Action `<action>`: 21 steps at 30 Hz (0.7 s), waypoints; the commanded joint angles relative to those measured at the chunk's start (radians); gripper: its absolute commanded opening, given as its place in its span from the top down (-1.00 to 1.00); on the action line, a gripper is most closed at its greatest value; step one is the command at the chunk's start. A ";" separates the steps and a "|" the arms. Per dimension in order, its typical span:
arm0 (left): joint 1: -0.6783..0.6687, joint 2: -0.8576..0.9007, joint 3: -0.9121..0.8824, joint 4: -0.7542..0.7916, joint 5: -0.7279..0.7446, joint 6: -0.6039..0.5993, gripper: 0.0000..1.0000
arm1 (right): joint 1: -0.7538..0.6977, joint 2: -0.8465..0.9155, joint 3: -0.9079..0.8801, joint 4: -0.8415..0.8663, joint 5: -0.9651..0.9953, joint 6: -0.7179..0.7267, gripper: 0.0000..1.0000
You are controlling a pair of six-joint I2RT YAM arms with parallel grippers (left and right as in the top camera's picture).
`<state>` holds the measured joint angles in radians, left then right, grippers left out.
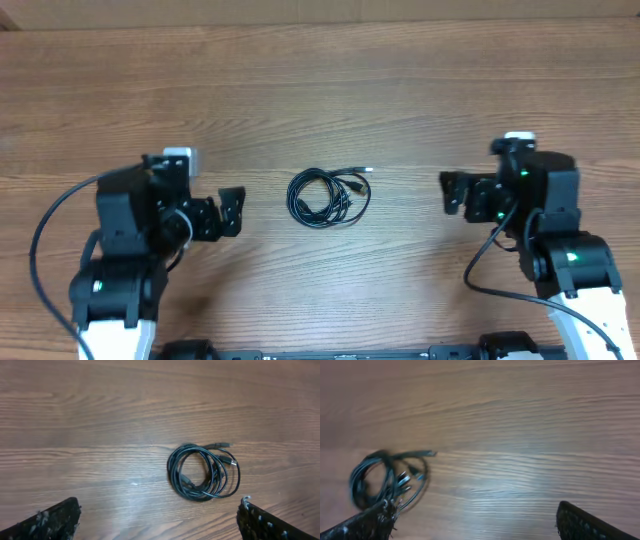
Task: Untangle cables
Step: 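Move both grippers inward toward the black cable coil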
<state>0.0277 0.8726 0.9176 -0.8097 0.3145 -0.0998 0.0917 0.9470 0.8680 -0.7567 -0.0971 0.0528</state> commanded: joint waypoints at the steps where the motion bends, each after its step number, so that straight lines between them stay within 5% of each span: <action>1: -0.089 0.096 0.026 0.076 0.021 -0.021 -0.99 | 0.089 0.049 0.051 -0.034 -0.010 -0.023 -1.00; 10: -0.366 0.349 0.126 0.127 -0.187 -0.066 -0.99 | 0.236 0.250 0.182 -0.098 -0.009 -0.006 -1.00; 21: -0.381 0.630 0.129 0.164 -0.206 -0.047 -0.99 | 0.240 0.305 0.182 -0.014 -0.054 0.037 -1.00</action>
<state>-0.3500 1.4494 1.0225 -0.6544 0.1223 -0.1551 0.3290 1.2526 1.0210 -0.7788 -0.1272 0.0792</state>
